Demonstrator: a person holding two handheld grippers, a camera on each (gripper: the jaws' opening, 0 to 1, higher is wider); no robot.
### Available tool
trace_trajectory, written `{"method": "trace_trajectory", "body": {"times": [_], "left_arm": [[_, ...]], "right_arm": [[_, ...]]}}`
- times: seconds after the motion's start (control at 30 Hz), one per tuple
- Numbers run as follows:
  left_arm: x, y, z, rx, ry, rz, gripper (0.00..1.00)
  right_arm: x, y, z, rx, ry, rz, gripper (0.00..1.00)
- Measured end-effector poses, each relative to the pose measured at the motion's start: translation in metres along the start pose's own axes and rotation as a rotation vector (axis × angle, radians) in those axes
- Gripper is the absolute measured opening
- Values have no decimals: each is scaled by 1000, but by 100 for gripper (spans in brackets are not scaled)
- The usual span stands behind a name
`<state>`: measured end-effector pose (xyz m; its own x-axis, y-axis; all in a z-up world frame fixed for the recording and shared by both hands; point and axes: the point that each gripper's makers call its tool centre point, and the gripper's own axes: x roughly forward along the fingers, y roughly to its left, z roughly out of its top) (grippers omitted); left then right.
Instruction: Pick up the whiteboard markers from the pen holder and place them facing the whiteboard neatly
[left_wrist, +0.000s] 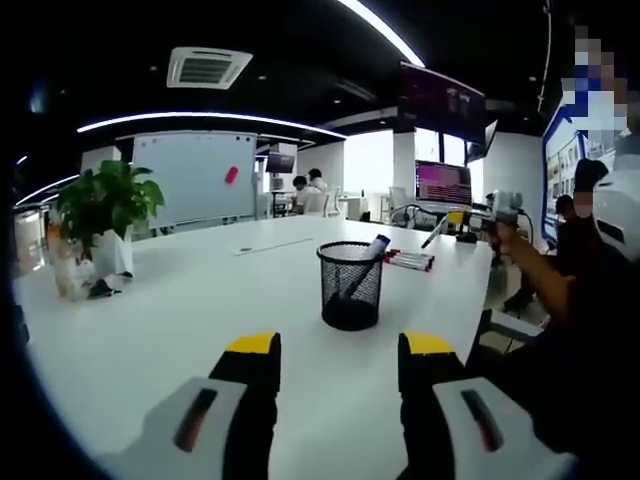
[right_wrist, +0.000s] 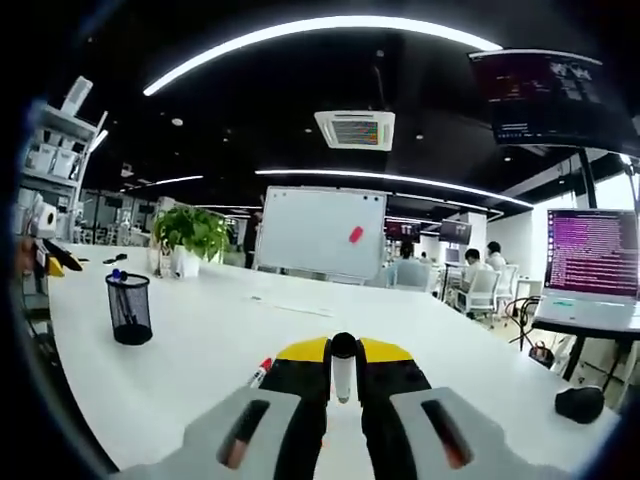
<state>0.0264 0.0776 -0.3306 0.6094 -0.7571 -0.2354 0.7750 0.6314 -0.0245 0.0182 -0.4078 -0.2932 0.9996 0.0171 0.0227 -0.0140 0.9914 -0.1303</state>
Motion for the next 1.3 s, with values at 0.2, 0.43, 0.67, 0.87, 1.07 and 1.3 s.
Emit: {"method": "trace_trajectory", "body": {"times": [0.2,0.43,0.67,0.87,1.07,1.3], "left_arm": [[0,0,1,1,-3,-3,48],[0,0,0,0,-3,-2,49],[0,0,0,2,-2,-2,48],[0,1,-1,1,0,0,48],[0,1,-1,-1,0,-2,48],[0,1,-2,-2,2,-3,48]], "right_arm": [[3,-3,-10,16,26,-16,13],[5,-5,-19,17,58,-23,13],[10,-3,-31,21,94,-21,13],[14,-2,-37,22,132,-29,13],[20,-1,-42,15,169,-33,13],[23,3,-53,-5,223,-20,13]]}}
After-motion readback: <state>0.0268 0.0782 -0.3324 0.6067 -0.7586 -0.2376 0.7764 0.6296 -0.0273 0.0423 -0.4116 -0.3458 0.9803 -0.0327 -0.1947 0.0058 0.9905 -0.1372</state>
